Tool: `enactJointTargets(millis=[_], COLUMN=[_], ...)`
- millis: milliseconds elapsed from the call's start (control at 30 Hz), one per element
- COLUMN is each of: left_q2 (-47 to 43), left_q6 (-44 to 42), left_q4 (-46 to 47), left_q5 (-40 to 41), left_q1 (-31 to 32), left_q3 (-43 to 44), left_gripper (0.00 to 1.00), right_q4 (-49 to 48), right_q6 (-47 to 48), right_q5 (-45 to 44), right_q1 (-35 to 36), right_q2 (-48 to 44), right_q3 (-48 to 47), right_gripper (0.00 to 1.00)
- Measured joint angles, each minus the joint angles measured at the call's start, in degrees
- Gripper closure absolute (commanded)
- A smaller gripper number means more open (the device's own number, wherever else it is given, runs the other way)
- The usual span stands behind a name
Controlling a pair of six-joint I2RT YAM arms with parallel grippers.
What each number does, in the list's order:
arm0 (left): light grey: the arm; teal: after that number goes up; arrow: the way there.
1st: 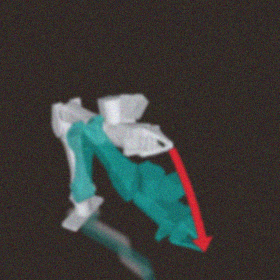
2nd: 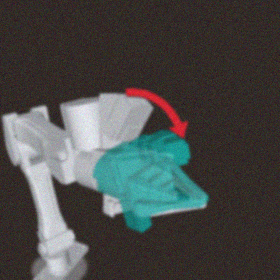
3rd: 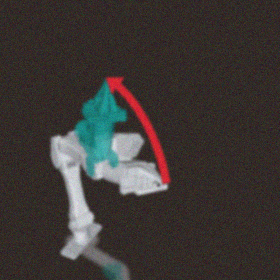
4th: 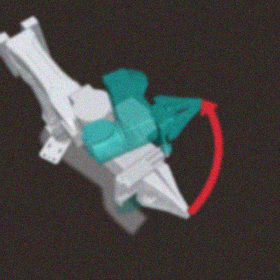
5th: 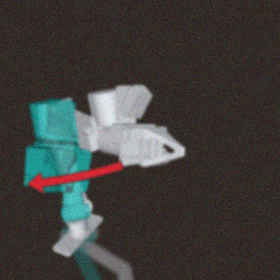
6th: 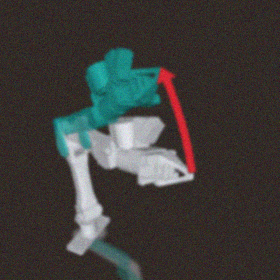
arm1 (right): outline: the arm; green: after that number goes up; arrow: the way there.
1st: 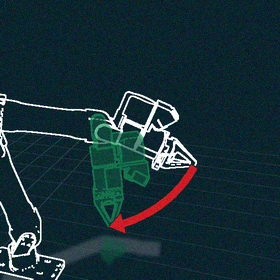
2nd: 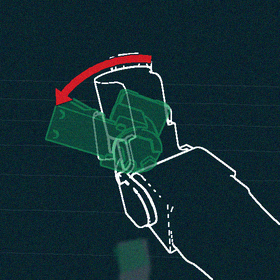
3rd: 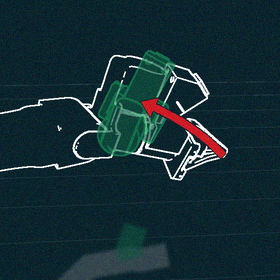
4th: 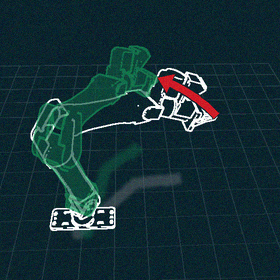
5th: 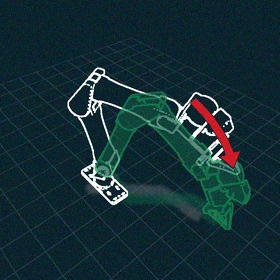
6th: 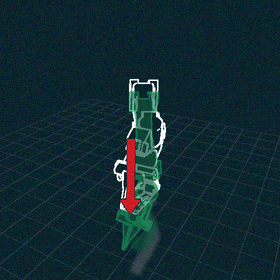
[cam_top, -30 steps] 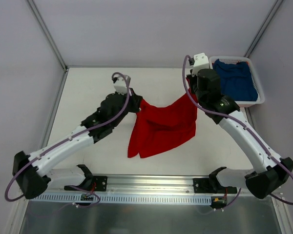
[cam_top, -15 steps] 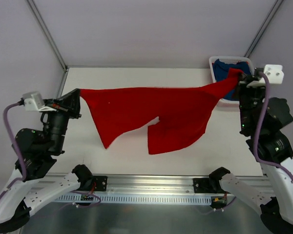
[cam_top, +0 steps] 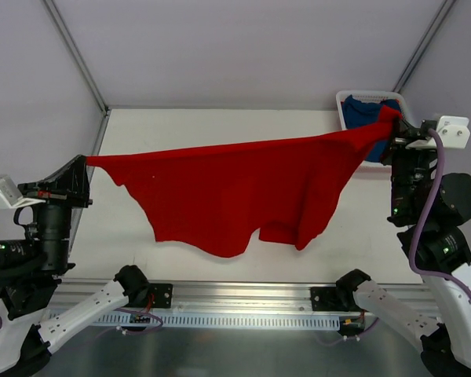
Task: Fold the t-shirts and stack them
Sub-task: Flatten out the tshirt
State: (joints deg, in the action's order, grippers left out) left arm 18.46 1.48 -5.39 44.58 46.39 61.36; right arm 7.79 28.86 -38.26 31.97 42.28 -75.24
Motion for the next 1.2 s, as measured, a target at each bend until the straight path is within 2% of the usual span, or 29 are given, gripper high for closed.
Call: enactJointTargets(millis=[133, 367, 800, 1000, 1200], left_q2=[0.48, 2.84, 7.96, 8.50, 10.25], left_q6=[-1.05, -2.16, -0.94, 1.86, 2.32], left_q4=[-0.55, -1.40, -1.64, -1.90, -1.14], left_q5=[-2.82, -12.98, -30.67, -34.34, -33.07], left_q1=[-0.83, -7.87, -18.73, -21.14, -21.35], left_q3=[3.19, 10.80, 26.95, 30.01, 27.41], left_gripper=[1.00, 1.00, 1.00, 1.00, 1.00], right_q4=[-3.15, -7.32, -8.41, -8.37, -7.72], right_q6=[1.14, 2.97, 2.71, 1.55, 1.33], right_q5=[2.34, 9.01, 21.27, 23.28, 22.25], right_q1=[0.04, 0.11, 0.09, 0.07, -0.02], right_q2=[-1.16, -4.17, -4.59, -4.57, -2.25], right_q3=[1.49, 2.23, -9.99, -12.66, -12.63], right_gripper=[1.00, 1.00, 1.00, 1.00, 1.00])
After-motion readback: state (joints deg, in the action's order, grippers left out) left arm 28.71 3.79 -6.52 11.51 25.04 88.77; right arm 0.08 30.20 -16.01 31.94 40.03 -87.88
